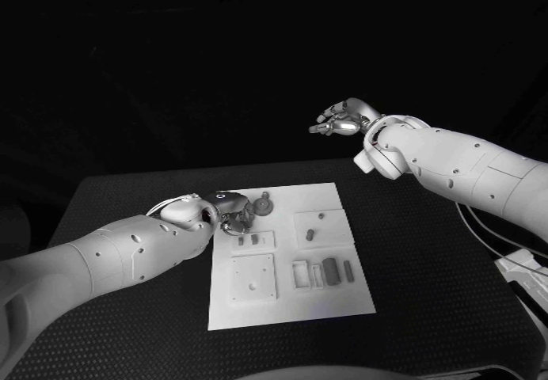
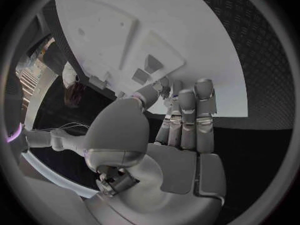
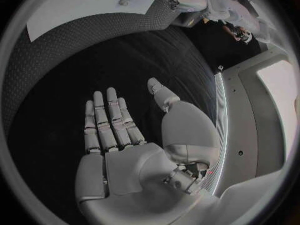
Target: Assemble the parts on the task board
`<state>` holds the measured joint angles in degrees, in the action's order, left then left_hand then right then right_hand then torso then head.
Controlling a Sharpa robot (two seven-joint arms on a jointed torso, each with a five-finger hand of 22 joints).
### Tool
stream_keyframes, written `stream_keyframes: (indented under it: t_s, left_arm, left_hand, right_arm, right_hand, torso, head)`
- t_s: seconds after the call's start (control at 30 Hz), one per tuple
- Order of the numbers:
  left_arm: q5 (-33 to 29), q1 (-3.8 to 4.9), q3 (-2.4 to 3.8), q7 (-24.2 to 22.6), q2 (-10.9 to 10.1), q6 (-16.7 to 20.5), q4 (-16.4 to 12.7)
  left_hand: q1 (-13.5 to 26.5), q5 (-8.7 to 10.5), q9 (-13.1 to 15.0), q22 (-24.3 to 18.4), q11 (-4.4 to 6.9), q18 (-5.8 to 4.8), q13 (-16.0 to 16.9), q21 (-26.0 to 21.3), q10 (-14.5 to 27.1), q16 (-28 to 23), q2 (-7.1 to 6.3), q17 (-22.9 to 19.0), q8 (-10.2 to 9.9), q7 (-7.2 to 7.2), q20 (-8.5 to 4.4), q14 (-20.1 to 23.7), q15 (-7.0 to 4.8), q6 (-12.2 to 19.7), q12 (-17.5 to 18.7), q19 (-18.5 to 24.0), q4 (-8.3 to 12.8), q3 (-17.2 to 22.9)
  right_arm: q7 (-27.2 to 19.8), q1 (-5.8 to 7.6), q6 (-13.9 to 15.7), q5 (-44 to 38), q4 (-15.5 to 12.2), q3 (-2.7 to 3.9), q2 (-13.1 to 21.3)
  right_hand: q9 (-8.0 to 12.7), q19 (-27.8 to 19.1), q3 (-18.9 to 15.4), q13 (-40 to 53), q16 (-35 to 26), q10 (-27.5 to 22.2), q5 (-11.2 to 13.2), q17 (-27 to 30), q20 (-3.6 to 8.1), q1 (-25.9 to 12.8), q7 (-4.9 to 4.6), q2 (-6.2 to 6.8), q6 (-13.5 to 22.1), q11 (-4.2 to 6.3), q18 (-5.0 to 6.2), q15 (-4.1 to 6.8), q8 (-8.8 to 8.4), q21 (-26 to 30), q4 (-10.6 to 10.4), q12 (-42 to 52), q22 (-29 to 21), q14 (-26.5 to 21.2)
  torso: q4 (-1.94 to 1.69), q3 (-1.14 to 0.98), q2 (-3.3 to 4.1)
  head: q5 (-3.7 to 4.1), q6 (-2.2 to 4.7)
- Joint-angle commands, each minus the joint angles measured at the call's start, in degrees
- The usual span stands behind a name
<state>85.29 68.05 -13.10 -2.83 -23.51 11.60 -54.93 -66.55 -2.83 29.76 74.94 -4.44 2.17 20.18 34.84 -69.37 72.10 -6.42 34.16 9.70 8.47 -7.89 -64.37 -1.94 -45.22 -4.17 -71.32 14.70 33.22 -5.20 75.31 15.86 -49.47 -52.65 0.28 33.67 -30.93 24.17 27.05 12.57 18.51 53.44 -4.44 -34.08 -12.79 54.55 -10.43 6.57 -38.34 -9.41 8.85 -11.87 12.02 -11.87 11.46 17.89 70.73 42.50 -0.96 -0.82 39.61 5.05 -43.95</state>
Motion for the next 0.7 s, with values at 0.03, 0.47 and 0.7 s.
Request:
stream_keyframes:
  t_s: [0.03, 0.47, 0.7]
  left_arm:
    - [0.3, -0.3, -0.23, 1.2, -0.5, -2.0, 0.4]
    - [-0.8, 0.09, 0.91, 1.3, -5.1, 0.6, -0.3]
    - [-8.5, 0.1, 4.97, 0.4, -8.7, 5.2, -1.5]
  left_hand:
    - [-0.1, -0.08, 0.1, 1.2, -0.06, 6.05, 0.1, -0.3, 0.3, 0.3, -0.7, -0.1, 0.1, -0.12, 0.27, 0.4, -0.02, 0.3, 0.2, 0.1, -0.2, -0.2]
    - [-0.4, -0.08, 0.4, 1.2, -0.31, 6.06, 0.5, -0.4, 1.1, 0.3, -1.19, -0.2, 1.1, -0.41, 0.46, 0.9, 0.23, -0.6, 0.4, 0.5, -0.3, -0.2]
    - [-0.4, -0.09, 0.8, 0.9, -0.64, 5.81, 1.0, -1.5, 1.7, -1.3, -0.93, -1.2, 2.4, -0.14, 0.99, 2.8, 0.62, -1.8, 0.2, 2.2, -0.8, 0.2]
  right_arm:
    - [-0.6, 0.0, -0.6, -0.1, 0.0, 0.0, 0.1]
    - [-1.3, -0.06, -2.5, -6.4, -1.3, -0.01, 2.1]
    - [-0.6, -0.98, -4.6, -15.2, -4.7, -0.12, 4.4]
  right_hand:
    - [0.1, 0.4, -0.2, -0.1, -0.3, 0.0, -0.1, 0.1, -0.08, 0.5, -4.05, 0.1, 0.4, -0.42, -0.75, -0.08, 0.38, 0.2, 0.0, -0.1, 0.1, -0.2]
    - [-0.4, 5.6, 0.8, -0.7, 2.8, 1.0, -0.1, -1.1, 0.36, 4.2, -1.9, -0.78, -2.2, 0.43, 0.93, 2.32, 2.08, -0.6, 3.1, 0.2, 0.9, 5.4]
    - [-0.9, 15.6, 2.2, -0.8, 7.0, 6.5, -0.2, -3.5, 0.7, 8.5, -0.58, -2.53, -6.4, 1.92, 4.34, 6.74, 3.99, -2.2, 5.2, 0.1, 0.4, 14.6]
  torso:
    - [-0.05, 0.03, 0.0]
    - [-0.32, 0.0, -0.04]
    - [-0.3, 0.1, -0.11]
  head:
    - [0.05, -0.03]
    - [0.15, 0.6]
    - [-0.14, 1.56]
